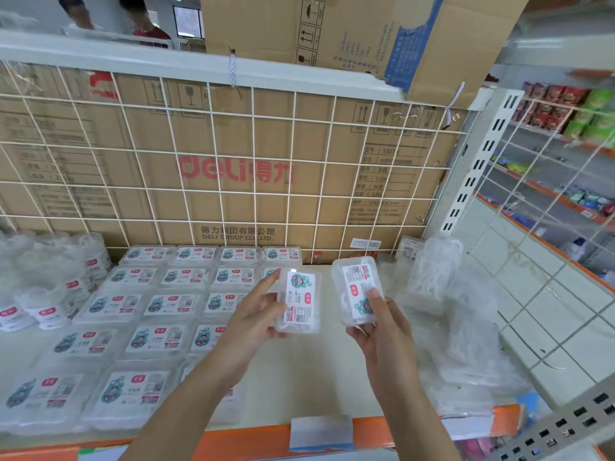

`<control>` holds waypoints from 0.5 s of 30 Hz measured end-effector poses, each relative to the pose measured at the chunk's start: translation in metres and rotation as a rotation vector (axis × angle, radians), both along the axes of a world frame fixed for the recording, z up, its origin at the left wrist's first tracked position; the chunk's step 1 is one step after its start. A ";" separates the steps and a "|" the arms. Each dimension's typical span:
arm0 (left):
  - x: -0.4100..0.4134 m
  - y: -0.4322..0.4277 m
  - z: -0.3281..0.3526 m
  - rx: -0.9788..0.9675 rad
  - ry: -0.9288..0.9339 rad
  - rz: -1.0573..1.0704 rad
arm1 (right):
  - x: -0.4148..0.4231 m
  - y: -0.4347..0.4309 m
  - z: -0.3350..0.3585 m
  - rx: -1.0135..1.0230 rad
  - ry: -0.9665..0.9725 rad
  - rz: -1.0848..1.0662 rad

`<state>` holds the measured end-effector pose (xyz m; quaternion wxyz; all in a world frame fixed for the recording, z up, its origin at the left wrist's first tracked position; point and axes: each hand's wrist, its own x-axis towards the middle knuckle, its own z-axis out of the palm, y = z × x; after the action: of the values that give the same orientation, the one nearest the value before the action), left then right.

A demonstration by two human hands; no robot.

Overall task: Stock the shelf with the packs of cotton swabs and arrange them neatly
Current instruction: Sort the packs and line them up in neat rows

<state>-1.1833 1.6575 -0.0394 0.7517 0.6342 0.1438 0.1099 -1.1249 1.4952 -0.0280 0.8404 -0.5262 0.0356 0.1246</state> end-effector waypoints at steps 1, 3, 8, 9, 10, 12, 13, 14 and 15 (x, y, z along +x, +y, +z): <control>0.000 0.002 -0.001 -0.005 -0.012 -0.007 | -0.001 0.001 -0.001 0.008 -0.004 0.021; 0.000 0.002 -0.003 -0.015 -0.043 -0.011 | -0.003 0.003 -0.003 0.031 -0.010 0.065; 0.003 -0.005 -0.003 -0.076 -0.117 0.096 | -0.010 0.016 -0.006 0.115 -0.023 0.148; 0.004 -0.006 -0.003 -0.077 -0.126 0.112 | -0.010 0.018 -0.007 0.129 -0.035 0.153; 0.005 -0.007 -0.003 -0.082 -0.133 0.121 | -0.011 0.020 -0.007 0.130 -0.049 0.148; 0.005 -0.007 -0.004 -0.126 -0.142 0.122 | -0.012 0.021 -0.010 0.086 -0.077 0.132; 0.005 -0.007 -0.005 -0.160 -0.145 0.120 | -0.012 0.021 -0.010 0.062 -0.095 0.132; 0.006 -0.007 -0.005 -0.188 -0.148 0.119 | -0.012 0.021 -0.011 0.050 -0.118 0.138; 0.006 -0.006 -0.006 -0.211 -0.149 0.118 | -0.012 0.021 -0.011 0.042 -0.140 0.147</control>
<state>-1.1775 1.6514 -0.0450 0.8150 0.5320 0.1357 0.1849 -1.1366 1.5160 -0.0387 0.8404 -0.5169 -0.0645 0.1494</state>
